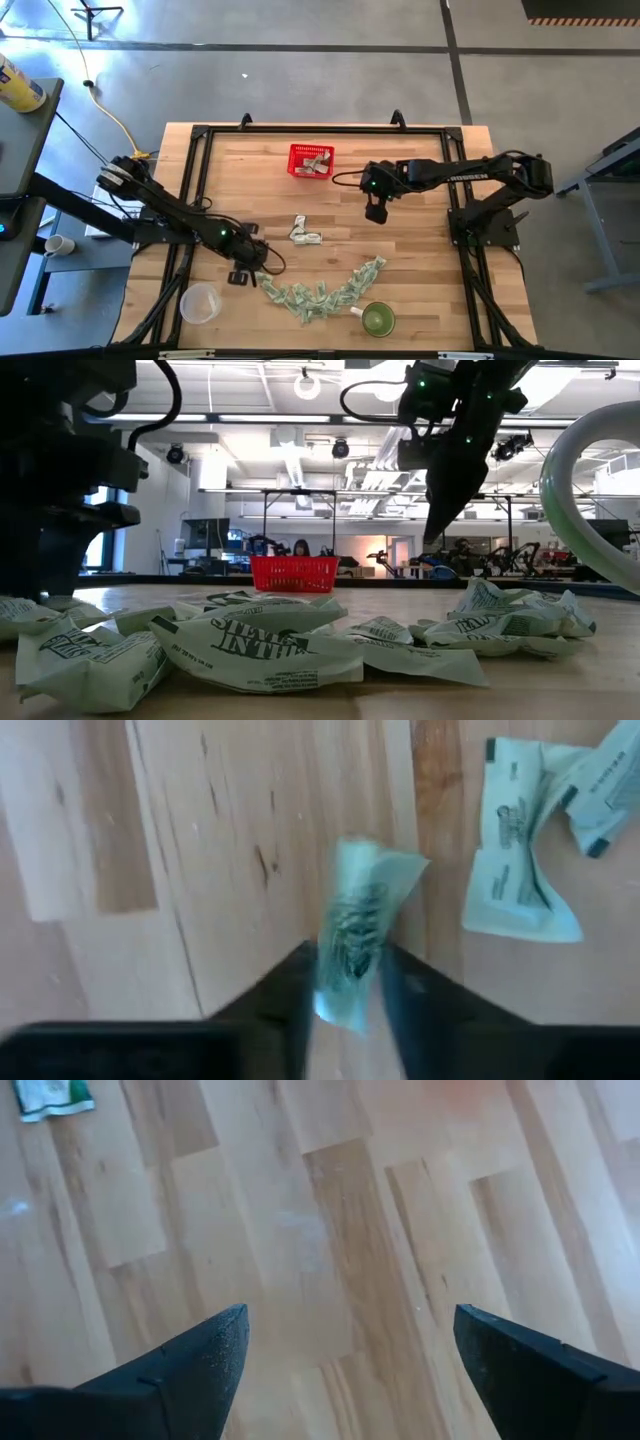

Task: Pick and place items into bin
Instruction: Put the light green stevia packet into the red bin

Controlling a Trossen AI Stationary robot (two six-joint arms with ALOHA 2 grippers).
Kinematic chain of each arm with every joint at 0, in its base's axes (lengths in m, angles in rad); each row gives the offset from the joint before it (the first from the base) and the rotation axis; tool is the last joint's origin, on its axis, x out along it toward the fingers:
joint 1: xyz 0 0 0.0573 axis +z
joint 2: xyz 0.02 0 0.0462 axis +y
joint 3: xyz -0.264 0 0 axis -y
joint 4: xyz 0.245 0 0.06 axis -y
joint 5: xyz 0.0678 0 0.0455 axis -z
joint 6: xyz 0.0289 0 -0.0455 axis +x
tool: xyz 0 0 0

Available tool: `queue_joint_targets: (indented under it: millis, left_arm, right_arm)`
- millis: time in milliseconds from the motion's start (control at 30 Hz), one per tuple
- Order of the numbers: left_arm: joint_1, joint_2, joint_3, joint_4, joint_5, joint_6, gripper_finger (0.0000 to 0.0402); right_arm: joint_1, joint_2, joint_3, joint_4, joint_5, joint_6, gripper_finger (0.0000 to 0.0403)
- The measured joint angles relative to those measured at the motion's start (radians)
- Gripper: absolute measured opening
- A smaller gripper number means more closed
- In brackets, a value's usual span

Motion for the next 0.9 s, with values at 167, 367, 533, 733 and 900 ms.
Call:
queue_joint_targets:
  millis: [167,367,533,733,900]
  left_arm:
    - [0.003,-0.005,0.009,-0.015,-0.034,0.032,0.002]
    - [0.139,-0.014,0.095,-0.192,-0.113,0.127,0.0033]
    - [0.428,-0.02,0.171,-0.122,-0.177,0.386,0.002]
    - [0.77,-0.021,0.293,0.215,-0.1,0.564,0.003]
    - [0.908,0.021,0.397,0.305,0.132,0.615,0.0038]
  right_arm:
    - [-0.002,-0.008,0.0,-0.003,0.019,0.02,0.0341]
    - [-0.003,-0.074,0.001,-0.004,0.118,0.034,0.0341]
    - [-0.014,-0.15,0.001,-0.001,0.261,0.048,0.0341]
    - [-0.018,-0.209,0.001,-0.054,0.292,0.113,0.0341]
    - [0.009,-0.212,0.001,-0.117,0.284,0.143,0.0341]
